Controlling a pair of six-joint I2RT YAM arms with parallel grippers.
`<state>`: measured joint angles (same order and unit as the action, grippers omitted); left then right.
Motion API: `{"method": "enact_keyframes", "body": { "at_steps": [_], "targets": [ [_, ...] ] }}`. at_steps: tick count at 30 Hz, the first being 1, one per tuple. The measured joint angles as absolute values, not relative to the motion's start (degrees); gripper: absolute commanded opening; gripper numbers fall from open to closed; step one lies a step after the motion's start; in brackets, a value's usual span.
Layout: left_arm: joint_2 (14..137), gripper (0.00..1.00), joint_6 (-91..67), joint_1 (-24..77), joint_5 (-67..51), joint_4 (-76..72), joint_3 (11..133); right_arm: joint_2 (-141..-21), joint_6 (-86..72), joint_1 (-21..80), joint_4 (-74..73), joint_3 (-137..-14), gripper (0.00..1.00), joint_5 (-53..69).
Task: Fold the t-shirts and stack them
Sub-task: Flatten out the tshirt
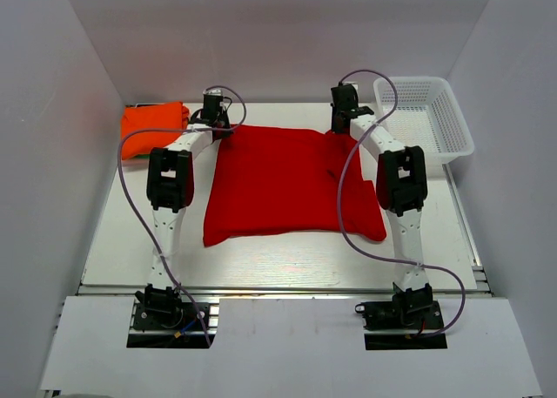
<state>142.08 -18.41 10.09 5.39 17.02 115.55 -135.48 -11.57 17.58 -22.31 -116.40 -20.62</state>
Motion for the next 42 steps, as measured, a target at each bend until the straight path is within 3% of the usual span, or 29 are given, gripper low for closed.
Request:
{"method": "enact_keyframes", "body": {
  "at_steps": [12,13,15,16,17,18,20,21,23,27,31,33,34,35,42],
  "targets": [
    [134.6,0.0,-15.5,10.1,6.7,11.6,104.6,-128.5,-11.2,15.5,-19.3,-109.8,0.0,-18.5],
    [134.3,0.0,-15.5,10.1,6.6,11.5,104.4,-128.2,-11.0,15.4,-19.0,-109.7,0.04,-17.5],
    [133.8,0.0,-15.4,10.1,6.6,11.2,104.4,-128.1,-10.7,15.4,-18.3,-109.7,0.35,-15.7],
    [133.7,0.0,-15.4,10.1,6.6,11.1,104.4,-128.1,-10.4,15.4,-18.1,-109.7,0.33,-14.7],
    [133.6,0.0,-15.4,10.1,6.6,11.0,104.4,-128.1,-10.1,15.4,-18.2,-109.7,0.39,-13.8],
    [133.6,0.0,-15.4,10.1,6.5,10.9,104.4,-128.1,-10.0,15.4,-18.2,-109.7,0.59,-12.9],
    [133.6,0.0,-15.4,10.1,6.3,10.9,104.4,-128.1,-10.1,15.4,-18.2,-109.7,0.68,-11.5],
    [133.6,0.0,-15.4,10.1,6.1,10.9,104.4,-128.1,-10.0,15.4,-18.2,-109.8,0.83,-10.9],
    [133.6,0.0,-15.4,10.1,5.9,10.9,104.4,-128.8,-9.8,15.5,-18.3,-110.5,0.88,-10.1],
    [133.6,0.0,-15.4,10.1,5.5,10.9,104.4,-131.1,-9.4,15.5,-18.4,-112.3,0.77,-9.4],
    [133.6,0.0,-15.4,10.1,5.3,10.9,104.4,-133.2,-9.1,15.5,-18.9,-112.5,0.57,-8.8],
    [133.6,0.0,-15.4,10.1,5.3,10.9,104.4,-134.2,-9.2,15.5,-19.8,-112.8,0.52,-8.8],
    [133.6,0.0,-15.4,10.1,5.3,10.9,104.4,-134.5,-9.4,15.5,-20.0,-112.8,0.31,-8.8],
    [133.6,0.0,-15.4,10.1,5.3,10.9,104.4,-134.8,-9.2,15.5,-20.3,-112.8,0.03,-8.9],
    [133.6,0.0,-15.3,10.1,5.7,10.9,104.4,-133.8,-10.9,15.4,-21.2,-111.7,0.0,-13.8]
  ]
}}
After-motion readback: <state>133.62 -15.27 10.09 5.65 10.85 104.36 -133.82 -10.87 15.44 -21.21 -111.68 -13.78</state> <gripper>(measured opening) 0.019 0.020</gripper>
